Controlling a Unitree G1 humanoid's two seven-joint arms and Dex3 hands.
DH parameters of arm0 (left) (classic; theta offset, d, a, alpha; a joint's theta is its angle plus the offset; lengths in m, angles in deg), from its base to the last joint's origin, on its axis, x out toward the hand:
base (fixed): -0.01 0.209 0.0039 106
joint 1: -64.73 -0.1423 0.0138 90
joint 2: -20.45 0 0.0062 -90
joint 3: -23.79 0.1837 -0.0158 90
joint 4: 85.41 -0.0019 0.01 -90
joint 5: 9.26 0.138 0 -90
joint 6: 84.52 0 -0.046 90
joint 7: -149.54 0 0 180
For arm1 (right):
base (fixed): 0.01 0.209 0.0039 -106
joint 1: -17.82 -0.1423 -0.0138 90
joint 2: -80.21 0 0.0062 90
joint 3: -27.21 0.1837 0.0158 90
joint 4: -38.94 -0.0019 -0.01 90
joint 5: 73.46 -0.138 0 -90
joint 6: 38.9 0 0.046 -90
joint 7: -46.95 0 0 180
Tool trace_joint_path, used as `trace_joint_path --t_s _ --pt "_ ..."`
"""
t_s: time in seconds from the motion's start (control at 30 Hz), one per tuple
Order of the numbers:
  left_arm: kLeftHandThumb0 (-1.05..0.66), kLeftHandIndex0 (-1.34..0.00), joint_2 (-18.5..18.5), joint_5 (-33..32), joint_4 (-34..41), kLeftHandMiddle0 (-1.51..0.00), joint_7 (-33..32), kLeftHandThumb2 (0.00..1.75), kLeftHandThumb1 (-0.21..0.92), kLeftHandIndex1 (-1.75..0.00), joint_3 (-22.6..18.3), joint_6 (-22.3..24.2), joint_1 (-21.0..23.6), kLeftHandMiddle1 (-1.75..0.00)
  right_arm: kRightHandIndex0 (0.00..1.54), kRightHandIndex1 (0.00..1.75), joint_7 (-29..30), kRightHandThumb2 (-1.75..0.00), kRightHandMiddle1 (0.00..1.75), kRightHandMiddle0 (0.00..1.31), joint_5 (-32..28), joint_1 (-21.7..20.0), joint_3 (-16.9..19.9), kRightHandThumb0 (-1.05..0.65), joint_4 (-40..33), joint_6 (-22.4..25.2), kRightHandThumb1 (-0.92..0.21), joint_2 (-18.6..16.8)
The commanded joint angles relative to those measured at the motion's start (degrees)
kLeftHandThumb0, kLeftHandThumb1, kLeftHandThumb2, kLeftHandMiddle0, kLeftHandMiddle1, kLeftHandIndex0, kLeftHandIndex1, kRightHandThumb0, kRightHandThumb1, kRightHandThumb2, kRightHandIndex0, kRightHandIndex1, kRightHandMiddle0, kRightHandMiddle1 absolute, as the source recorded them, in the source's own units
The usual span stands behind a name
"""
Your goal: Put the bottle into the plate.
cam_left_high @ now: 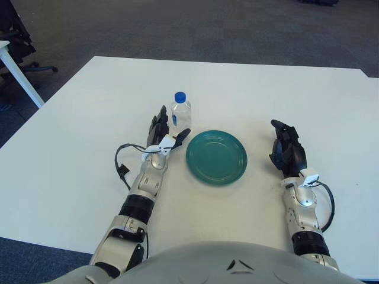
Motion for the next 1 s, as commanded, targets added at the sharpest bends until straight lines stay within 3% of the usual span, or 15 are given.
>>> trace_joint_path --t_s 0.0,0.13,0.3,0.5,0.97 --pt "-1.05 0.00 0.4 -0.7 -2.3 0.00 -0.5 0.26 0.92 0.00 -0.3 1.7 1.4 0.00 0.42 0.09 -0.8 -0.75 0.85 0.00 -0.8 3.3 0.4 -0.67 7.1 -1.3 -0.92 -0.8" --pt "-1.05 0.00 0.9 -1.1 -4.4 0.00 -1.7 0.24 0.92 0.00 -0.5 1.1 2.5 0.00 0.43 0.09 -1.7 -0.77 0.86 0.00 -1.1 3.1 0.6 -0.68 7.9 -2.3 -0.92 -0.7" --pt "-1.05 0.00 1.5 -1.9 -6.8 0.00 -3.1 0.18 0.92 0.00 -0.7 0.2 3.8 0.00 0.44 0.10 -1.2 -0.77 0.86 0.00 -1.0 3.4 0.9 -0.67 7.1 -0.1 -0.92 -0.8" --pt "-1.05 0.00 2.3 -2.3 -10.0 0.00 -5.1 0.15 0.92 0.00 -0.7 -1.4 5.5 0.00 0.44 0.10 -2.7 -0.77 0.84 0.00 -1.3 3.1 1.1 -0.68 8.2 -2.3 -0.92 -0.5" --pt "-1.05 0.00 3.3 -2.2 -20.0 0.00 -10.7 0.23 0.92 0.00 -0.7 -6.6 10.7 0.00 0.45 0.10 -4.3 -0.78 0.81 0.00 -1.6 3.0 1.3 -0.69 8.5 -2.7 -0.92 -0.3"
